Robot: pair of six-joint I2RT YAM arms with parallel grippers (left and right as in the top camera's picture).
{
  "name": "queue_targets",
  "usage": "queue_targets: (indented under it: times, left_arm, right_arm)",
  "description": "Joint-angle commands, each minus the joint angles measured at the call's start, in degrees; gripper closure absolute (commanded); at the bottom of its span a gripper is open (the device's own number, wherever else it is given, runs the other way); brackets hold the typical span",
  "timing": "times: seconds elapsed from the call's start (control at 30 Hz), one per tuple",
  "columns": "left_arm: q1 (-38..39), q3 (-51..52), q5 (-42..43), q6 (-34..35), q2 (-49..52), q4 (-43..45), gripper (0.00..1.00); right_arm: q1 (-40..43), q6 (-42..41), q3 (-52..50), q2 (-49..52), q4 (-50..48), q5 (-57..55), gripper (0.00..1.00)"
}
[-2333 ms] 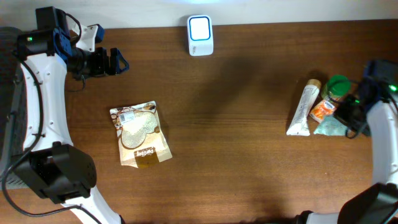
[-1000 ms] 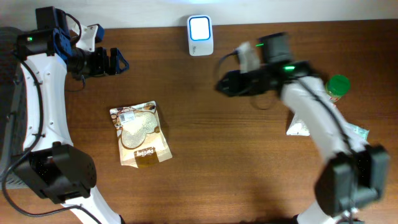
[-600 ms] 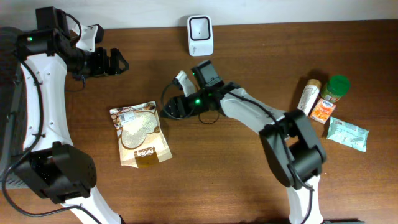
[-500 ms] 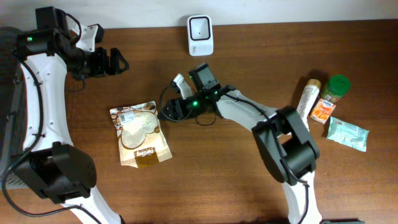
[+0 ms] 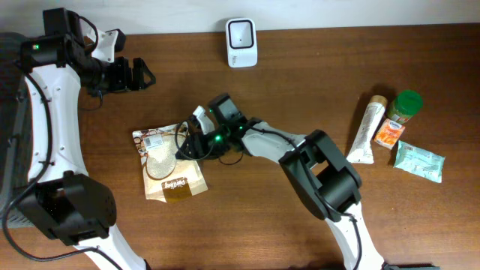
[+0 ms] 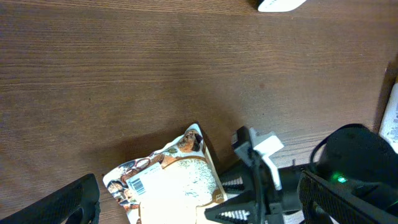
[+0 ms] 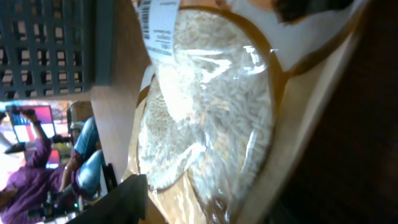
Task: Scan the item barcode
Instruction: 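Move right gripper left over the cream snack packet, then pinch the cream snack packet edge with right gripper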
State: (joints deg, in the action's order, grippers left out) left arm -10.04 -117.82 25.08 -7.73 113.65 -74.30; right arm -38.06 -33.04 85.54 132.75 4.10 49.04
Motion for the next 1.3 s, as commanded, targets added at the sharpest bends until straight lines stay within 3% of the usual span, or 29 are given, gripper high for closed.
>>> queue_targets:
  times: [0.0, 0.13, 0.3, 0.5, 0.67, 0.9, 1.03, 1.27]
  left_arm:
    - [-0.2, -0.3, 0.4, -0.6, -0.1, 0.1, 0.01]
    - [-0.2, -0.3, 0.4, -0.6, -0.1, 0.1, 0.01]
    - [-0.2, -0.3, 0.4, -0.6, -0.1, 0.1, 0.01]
    - [-0.2, -0.3, 0.4, -0.6, -0.1, 0.1, 0.01]
    - [-0.2, -0.3, 0.4, -0.6, -0.1, 0.1, 0.01]
    - [-0.2, -0.3, 0.4, -0.6, -0.1, 0.1, 0.01]
    - [-0.2, -0.3, 0.4, -0.6, -0.1, 0.1, 0.01]
    - [-0.2, -0.3, 0.4, -0.6, -0.1, 0.1, 0.01]
  right_arm:
    - [-2.4, -0.5, 0.1, 5.1, -2.6, -1.7, 0.52]
    - [-3.5, -0.5, 0.2, 7.4, -7.1, -1.8, 0.57]
    - [-3.2, -0.5, 0.2, 7.4, -8.9, -2.4, 0.95]
    - [0.6, -0.5, 0.7, 6.8, -9.0, 6.8, 0.96]
    - [5.9, 3.0, 0.7, 1.9, -3.6, 7.5, 0.96]
    - [13.3, 19.6, 0.7, -12.0, 24.3, -6.5, 0.96]
    - [15.0, 22.4, 0.6, -13.4, 34.3, -7.7, 0.96]
    - [14.9, 21.2, -3.2, -13.3, 33.1, -8.3, 0.96]
